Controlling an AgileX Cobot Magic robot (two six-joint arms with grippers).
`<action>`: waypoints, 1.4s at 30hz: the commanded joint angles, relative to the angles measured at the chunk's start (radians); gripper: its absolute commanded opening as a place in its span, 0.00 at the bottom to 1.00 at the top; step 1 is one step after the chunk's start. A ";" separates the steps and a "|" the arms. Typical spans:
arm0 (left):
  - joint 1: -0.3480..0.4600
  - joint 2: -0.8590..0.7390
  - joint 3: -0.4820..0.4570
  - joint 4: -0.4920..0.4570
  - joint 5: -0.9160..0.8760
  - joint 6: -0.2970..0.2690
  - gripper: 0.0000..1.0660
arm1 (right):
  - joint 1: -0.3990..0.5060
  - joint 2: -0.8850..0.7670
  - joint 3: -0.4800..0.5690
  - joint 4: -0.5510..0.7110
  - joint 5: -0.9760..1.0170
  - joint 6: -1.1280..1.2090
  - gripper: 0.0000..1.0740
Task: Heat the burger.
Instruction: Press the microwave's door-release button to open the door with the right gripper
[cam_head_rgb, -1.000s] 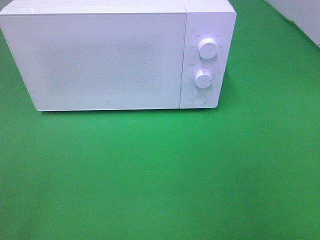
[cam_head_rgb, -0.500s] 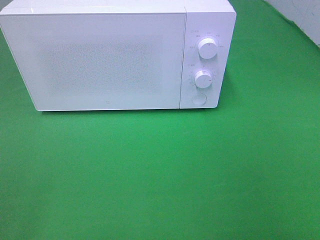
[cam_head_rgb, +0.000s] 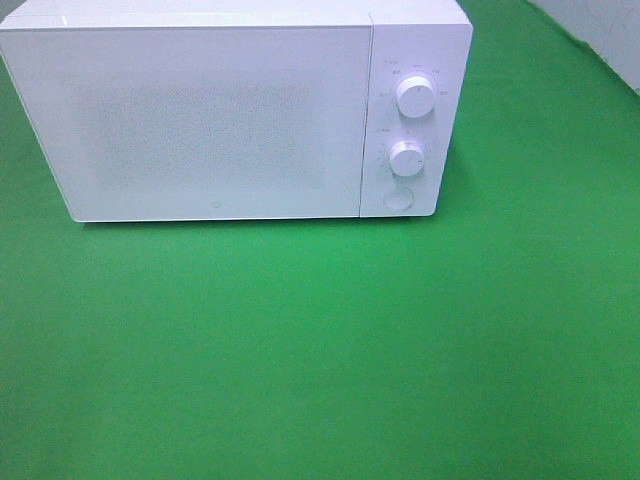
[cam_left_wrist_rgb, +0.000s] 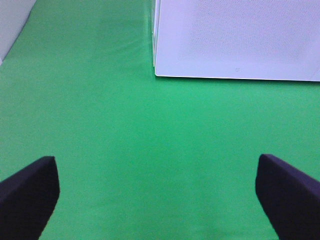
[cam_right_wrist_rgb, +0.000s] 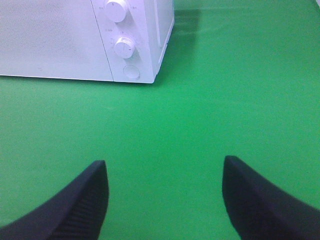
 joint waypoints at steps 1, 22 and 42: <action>0.003 -0.012 0.003 -0.003 -0.007 0.000 0.94 | -0.008 -0.027 0.002 -0.006 -0.003 0.013 0.68; 0.003 -0.012 0.003 -0.003 -0.007 0.000 0.94 | -0.008 0.109 -0.034 0.000 -0.126 0.012 0.77; 0.003 -0.012 0.003 -0.003 -0.007 0.000 0.94 | -0.008 0.704 -0.008 0.000 -0.619 0.012 0.71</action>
